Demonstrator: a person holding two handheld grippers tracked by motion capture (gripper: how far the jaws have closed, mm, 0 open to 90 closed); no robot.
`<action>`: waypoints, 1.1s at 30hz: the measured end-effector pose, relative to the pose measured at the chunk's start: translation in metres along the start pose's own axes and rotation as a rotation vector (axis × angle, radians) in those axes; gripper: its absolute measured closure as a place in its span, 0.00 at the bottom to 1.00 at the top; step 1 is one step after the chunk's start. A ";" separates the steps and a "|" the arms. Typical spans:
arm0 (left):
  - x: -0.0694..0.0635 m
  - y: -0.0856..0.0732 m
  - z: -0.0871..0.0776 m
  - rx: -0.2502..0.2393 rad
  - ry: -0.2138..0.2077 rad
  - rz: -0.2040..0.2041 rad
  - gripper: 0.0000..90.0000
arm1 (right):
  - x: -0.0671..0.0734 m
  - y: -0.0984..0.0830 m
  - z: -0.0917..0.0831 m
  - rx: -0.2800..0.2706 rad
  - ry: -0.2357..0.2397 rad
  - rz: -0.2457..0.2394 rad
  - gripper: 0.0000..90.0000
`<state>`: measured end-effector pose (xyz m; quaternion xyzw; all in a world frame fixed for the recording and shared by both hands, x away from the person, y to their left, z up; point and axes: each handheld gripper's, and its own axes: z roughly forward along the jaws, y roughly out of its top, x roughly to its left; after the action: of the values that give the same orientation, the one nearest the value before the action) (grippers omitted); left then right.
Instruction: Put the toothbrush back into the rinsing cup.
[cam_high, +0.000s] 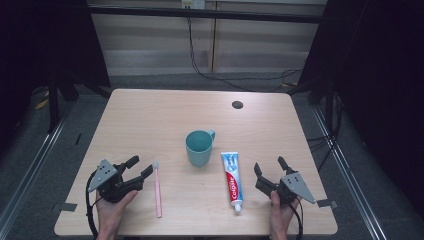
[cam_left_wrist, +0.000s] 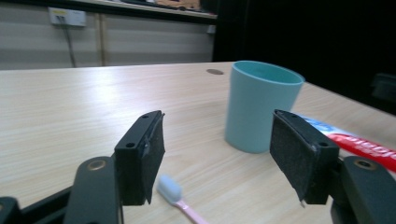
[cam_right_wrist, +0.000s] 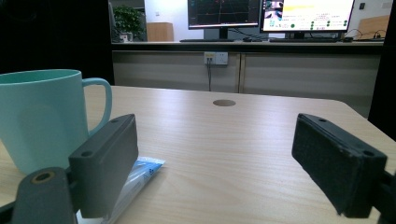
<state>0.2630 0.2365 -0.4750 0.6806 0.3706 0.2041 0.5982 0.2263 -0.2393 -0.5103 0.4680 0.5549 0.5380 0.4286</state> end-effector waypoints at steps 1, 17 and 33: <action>0.000 0.001 0.000 0.021 0.003 -0.015 0.40 | 0.000 0.000 0.000 0.000 -0.003 0.001 0.15; 0.000 0.023 0.000 0.324 0.048 -0.051 0.45 | 0.000 0.000 0.001 0.007 -0.008 0.000 0.15; 0.008 0.057 0.021 0.587 0.024 -0.125 0.53 | 0.000 0.000 -0.001 -0.010 0.015 -0.006 0.18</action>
<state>0.2983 0.2278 -0.4257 0.7979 0.4619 0.0588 0.3829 0.2255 -0.2397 -0.5106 0.4599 0.5570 0.5429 0.4283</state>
